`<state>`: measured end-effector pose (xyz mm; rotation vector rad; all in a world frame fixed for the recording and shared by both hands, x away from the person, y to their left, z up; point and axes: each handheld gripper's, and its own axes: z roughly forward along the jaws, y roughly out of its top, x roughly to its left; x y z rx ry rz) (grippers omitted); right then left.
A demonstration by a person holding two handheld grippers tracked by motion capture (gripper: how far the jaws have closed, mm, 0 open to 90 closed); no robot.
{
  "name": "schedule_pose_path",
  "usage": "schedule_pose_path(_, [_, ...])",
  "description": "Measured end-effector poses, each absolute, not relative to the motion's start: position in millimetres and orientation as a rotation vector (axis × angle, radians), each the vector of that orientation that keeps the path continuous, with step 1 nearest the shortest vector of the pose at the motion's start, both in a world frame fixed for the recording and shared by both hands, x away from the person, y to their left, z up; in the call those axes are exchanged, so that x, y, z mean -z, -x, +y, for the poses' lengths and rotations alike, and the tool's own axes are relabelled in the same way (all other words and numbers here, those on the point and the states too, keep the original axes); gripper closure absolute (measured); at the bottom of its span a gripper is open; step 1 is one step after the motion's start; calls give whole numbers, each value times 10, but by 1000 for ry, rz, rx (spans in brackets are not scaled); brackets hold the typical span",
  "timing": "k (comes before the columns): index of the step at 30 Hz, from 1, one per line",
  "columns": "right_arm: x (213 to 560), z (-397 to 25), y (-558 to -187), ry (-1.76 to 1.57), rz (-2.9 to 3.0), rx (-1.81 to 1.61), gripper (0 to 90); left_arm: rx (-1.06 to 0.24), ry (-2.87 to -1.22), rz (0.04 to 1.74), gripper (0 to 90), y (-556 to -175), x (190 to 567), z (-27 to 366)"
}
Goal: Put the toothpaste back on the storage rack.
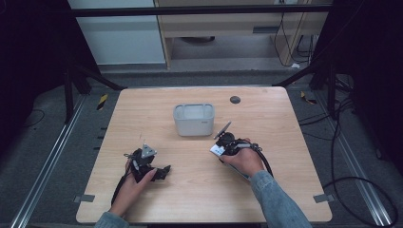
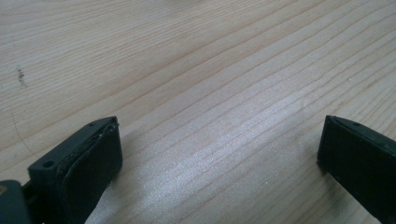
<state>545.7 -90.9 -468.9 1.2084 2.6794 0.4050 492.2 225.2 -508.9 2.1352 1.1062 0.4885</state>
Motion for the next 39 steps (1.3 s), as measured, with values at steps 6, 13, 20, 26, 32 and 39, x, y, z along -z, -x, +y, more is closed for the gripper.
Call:
schedule_pose_path(6, [4692, -921, -5463, -1192, 2683, -409, 563, -489, -2135, 1106, 0, -4922, 5089, 2251])
schedule_pose_path(13, [4689, -916, -5456, -1199, 2676, -403, 585, -487, -2134, 1108, 0, -4921, 5089, 2250])
schedule_pose_path(20, [4664, -906, -5447, -1175, 2667, -382, 657, -489, -2135, 1106, 0, -4922, 5089, 2252])
schedule_pose_path(26, [4660, -923, -5477, -1194, 2673, -384, 671, -487, -2134, 1108, 0, -4921, 5090, 2251])
schedule_pose_path(32, [4652, -950, -5469, -1252, 2654, -420, 705, -489, -2135, 1106, 0, -4921, 5089, 2251])
schedule_pose_path(39, [4616, -1010, -5446, -1289, 2627, -488, 774, -488, -2135, 1106, 0, -4922, 5088, 2252])
